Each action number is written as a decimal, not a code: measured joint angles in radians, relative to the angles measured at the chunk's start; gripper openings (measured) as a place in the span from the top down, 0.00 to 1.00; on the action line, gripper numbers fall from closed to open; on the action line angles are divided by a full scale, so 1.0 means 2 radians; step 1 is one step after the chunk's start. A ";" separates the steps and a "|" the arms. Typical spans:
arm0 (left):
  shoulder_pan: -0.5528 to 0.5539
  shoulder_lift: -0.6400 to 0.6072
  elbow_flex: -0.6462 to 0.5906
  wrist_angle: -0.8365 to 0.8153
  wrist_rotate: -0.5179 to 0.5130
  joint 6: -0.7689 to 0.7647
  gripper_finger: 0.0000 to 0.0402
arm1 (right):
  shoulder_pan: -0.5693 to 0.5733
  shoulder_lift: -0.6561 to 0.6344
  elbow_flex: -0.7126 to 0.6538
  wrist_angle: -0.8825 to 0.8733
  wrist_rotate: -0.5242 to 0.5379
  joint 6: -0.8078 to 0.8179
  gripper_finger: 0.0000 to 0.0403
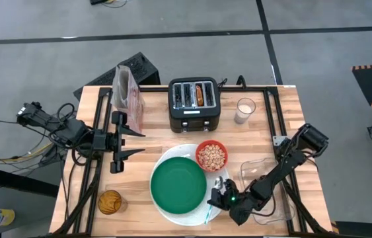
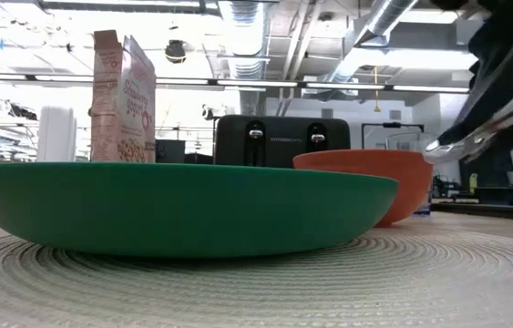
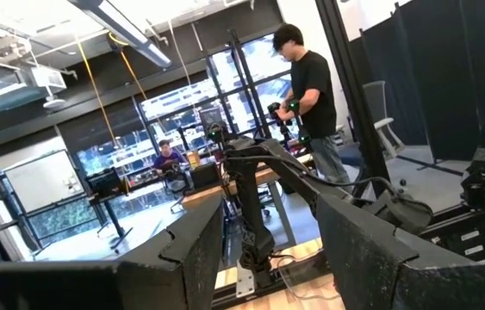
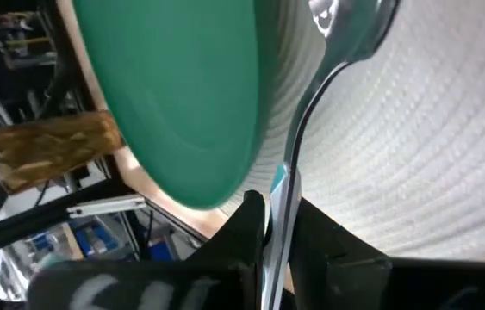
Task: Arrange a breakfast setting
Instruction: Put the spoon on the placemat to the right of the plate
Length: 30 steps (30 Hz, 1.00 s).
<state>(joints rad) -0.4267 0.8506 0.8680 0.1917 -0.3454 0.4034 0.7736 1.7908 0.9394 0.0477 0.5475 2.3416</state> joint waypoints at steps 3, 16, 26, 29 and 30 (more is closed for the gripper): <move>0.000 0.000 0.000 0.000 0.000 0.000 0.56 | -0.005 -0.001 0.000 -0.008 -0.017 0.002 0.87; 0.000 0.000 0.000 0.000 0.000 0.000 0.56 | -0.037 -0.001 0.000 -0.050 -0.082 -0.008 0.85; 0.000 0.000 0.000 0.000 0.000 0.000 0.56 | -0.052 -0.001 0.000 -0.050 -0.092 -0.031 0.82; 0.000 0.000 0.000 0.000 0.000 0.000 0.56 | -0.055 -0.001 0.000 -0.050 -0.092 -0.036 0.82; 0.000 0.000 0.000 0.000 0.000 0.000 0.56 | -0.055 -0.001 0.000 -0.050 -0.092 -0.036 0.82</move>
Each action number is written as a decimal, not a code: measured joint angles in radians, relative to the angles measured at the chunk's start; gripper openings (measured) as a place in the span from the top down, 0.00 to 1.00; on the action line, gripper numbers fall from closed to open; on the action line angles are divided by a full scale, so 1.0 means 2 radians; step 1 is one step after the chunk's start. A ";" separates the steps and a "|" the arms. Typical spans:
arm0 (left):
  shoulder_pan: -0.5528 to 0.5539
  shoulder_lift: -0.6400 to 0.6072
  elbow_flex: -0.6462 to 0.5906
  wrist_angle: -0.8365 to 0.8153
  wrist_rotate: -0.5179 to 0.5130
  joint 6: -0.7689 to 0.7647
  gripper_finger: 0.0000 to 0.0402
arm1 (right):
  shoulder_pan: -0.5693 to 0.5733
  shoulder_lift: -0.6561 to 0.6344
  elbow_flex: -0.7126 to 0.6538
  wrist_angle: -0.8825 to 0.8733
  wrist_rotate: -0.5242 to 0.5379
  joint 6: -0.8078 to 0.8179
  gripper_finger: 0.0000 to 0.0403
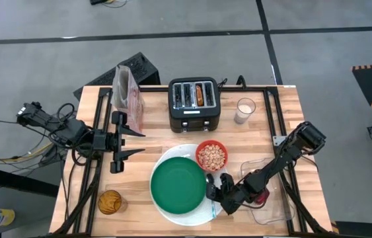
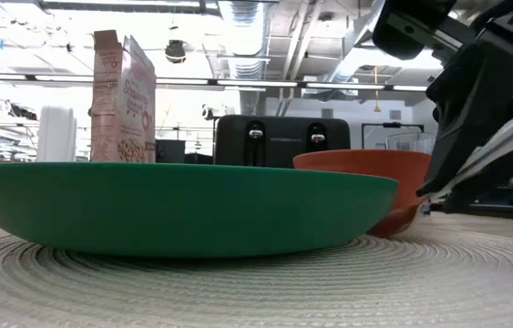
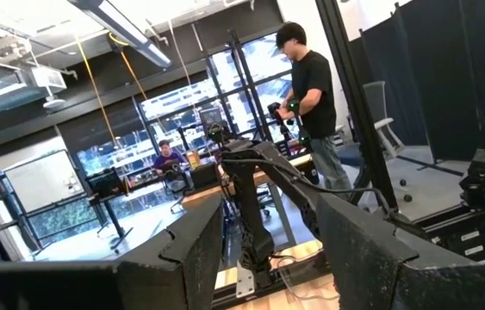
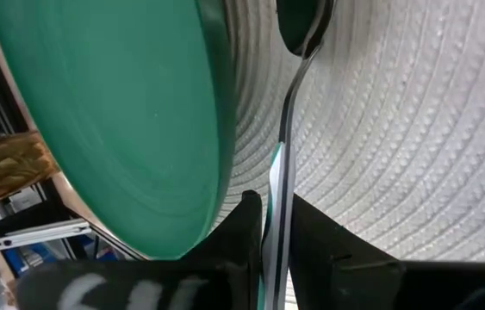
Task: Arrange a breakfast setting
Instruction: Put the spoon on the placemat to the right of the plate, then put the apple on the plate
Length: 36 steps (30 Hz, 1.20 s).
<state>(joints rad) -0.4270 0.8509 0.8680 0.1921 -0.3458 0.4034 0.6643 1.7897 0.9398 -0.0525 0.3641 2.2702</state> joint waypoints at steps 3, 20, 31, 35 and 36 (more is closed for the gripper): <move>0.000 0.000 0.000 0.000 0.000 0.000 0.56 | 0.000 0.000 0.000 0.000 0.000 0.003 0.82; 0.000 -0.020 0.000 0.000 0.014 0.000 0.56 | -0.003 0.000 0.000 0.002 -0.003 0.005 0.79; 0.000 -0.021 0.000 -0.001 0.014 0.000 0.56 | -0.005 0.000 0.000 0.011 -0.013 0.018 0.57; 0.000 -0.027 0.000 -0.001 0.015 -0.002 0.56 | -0.004 -0.003 0.000 0.041 -0.014 0.016 0.54; 0.000 -0.031 0.000 -0.001 0.016 -0.004 0.56 | -0.003 -0.003 0.000 0.051 -0.014 0.016 0.53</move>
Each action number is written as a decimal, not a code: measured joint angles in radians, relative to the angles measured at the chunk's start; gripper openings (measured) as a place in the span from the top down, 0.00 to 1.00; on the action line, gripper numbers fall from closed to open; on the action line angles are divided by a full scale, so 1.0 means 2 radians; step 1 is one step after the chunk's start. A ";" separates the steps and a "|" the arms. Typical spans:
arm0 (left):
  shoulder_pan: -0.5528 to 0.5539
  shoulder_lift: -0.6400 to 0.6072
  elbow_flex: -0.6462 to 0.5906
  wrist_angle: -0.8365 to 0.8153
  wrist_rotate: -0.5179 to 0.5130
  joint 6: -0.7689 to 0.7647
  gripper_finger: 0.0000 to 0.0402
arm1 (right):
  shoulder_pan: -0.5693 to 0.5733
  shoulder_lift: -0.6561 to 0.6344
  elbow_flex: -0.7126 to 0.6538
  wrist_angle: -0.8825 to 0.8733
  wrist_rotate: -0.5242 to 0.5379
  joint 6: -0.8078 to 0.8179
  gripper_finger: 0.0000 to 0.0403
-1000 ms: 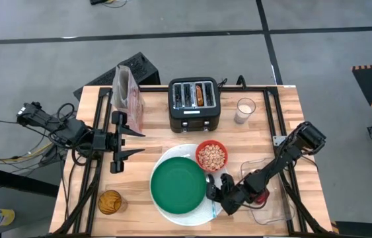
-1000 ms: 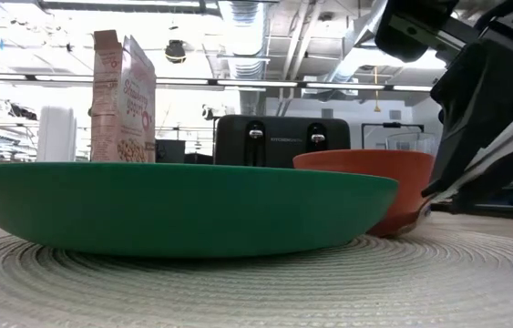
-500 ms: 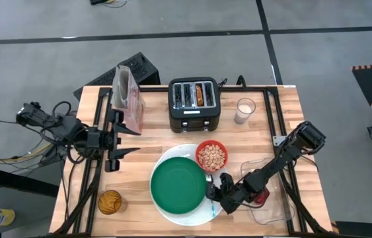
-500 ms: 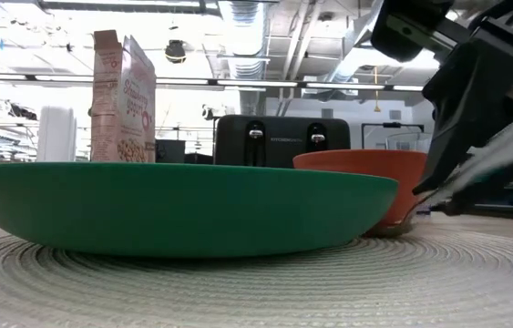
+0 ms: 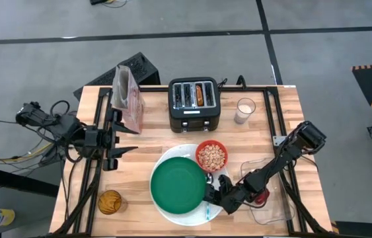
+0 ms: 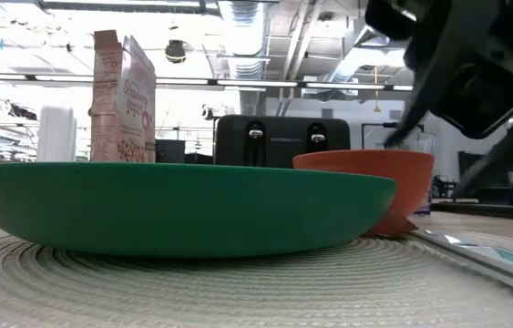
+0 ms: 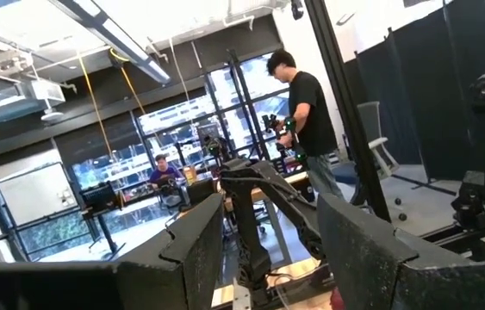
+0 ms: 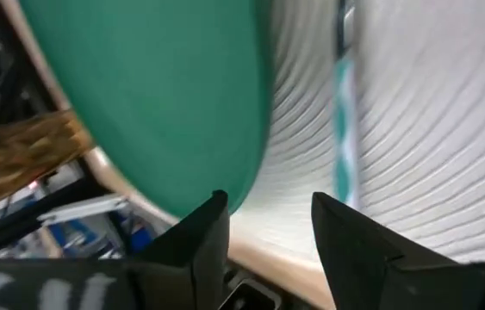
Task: Arrange a breakfast setting
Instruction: Put the apple on the plate
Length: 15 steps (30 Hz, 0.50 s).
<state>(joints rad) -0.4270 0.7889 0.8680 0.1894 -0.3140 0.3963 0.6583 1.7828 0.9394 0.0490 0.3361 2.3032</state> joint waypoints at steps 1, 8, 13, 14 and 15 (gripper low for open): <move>0.000 -0.005 0.000 0.000 0.004 -0.005 0.56 | 0.002 -0.001 0.000 0.010 0.000 0.000 0.53; 0.000 -0.082 0.000 -0.052 0.050 -0.048 0.56 | 0.015 -0.039 0.000 0.051 0.050 -0.038 0.54; 0.000 -0.150 0.000 -0.137 0.048 -0.071 0.56 | 0.005 -0.095 0.000 0.048 0.103 -0.111 0.54; 0.000 -0.163 0.000 -0.153 0.048 -0.076 0.56 | 0.001 -0.106 0.000 0.046 0.110 -0.132 0.54; 0.000 -0.175 0.000 -0.170 0.048 -0.082 0.56 | -0.004 -0.118 0.000 0.045 0.115 -0.154 0.54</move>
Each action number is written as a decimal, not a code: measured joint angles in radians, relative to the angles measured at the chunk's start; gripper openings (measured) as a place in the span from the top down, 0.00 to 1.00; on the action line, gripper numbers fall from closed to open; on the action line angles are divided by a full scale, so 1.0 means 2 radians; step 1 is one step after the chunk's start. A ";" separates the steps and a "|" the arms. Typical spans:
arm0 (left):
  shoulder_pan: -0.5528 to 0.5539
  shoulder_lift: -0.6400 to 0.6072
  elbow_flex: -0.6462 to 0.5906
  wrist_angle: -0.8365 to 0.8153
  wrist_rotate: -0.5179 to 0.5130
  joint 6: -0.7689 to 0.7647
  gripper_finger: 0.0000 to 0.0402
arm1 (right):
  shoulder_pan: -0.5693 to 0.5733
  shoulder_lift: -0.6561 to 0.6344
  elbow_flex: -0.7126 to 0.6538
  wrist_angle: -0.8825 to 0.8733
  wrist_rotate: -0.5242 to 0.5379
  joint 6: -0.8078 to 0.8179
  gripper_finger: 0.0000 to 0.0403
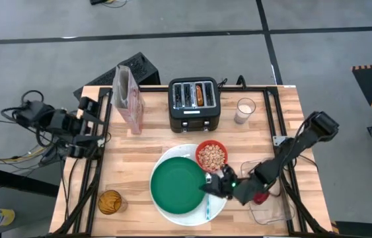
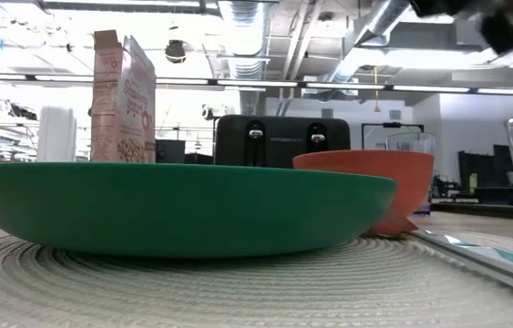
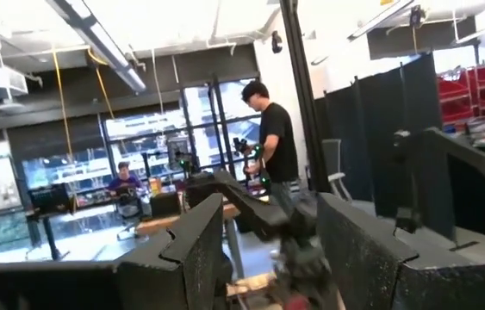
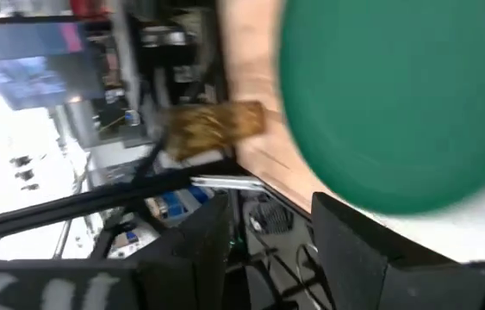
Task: Arrange a breakfast setting
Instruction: Put the apple on the plate
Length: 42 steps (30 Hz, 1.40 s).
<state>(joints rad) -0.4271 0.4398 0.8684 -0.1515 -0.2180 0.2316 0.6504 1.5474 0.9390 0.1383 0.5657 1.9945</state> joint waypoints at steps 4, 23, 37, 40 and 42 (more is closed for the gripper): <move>0.000 -0.039 0.000 -0.068 -0.001 -0.039 0.56 | -0.026 -0.044 0.000 0.002 0.009 -0.078 0.54; 0.000 -0.181 -0.234 -0.018 0.038 -0.117 0.56 | -0.146 -0.192 0.000 0.003 0.008 -0.291 0.54; 0.000 -0.218 -0.352 0.032 0.083 -0.111 0.56 | -0.150 -0.207 0.000 0.001 0.007 -0.290 0.54; 0.000 -0.218 -0.368 0.038 0.087 -0.114 0.56 | -0.150 -0.207 0.000 0.002 0.008 -0.290 0.54; 0.000 -0.218 -0.378 0.038 0.088 -0.114 0.56 | -0.150 -0.207 0.000 0.001 0.008 -0.290 0.54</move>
<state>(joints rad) -0.4267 0.0040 0.1131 -0.0755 -0.0418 0.0037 0.3508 1.1324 0.9394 0.1413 0.5808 1.4139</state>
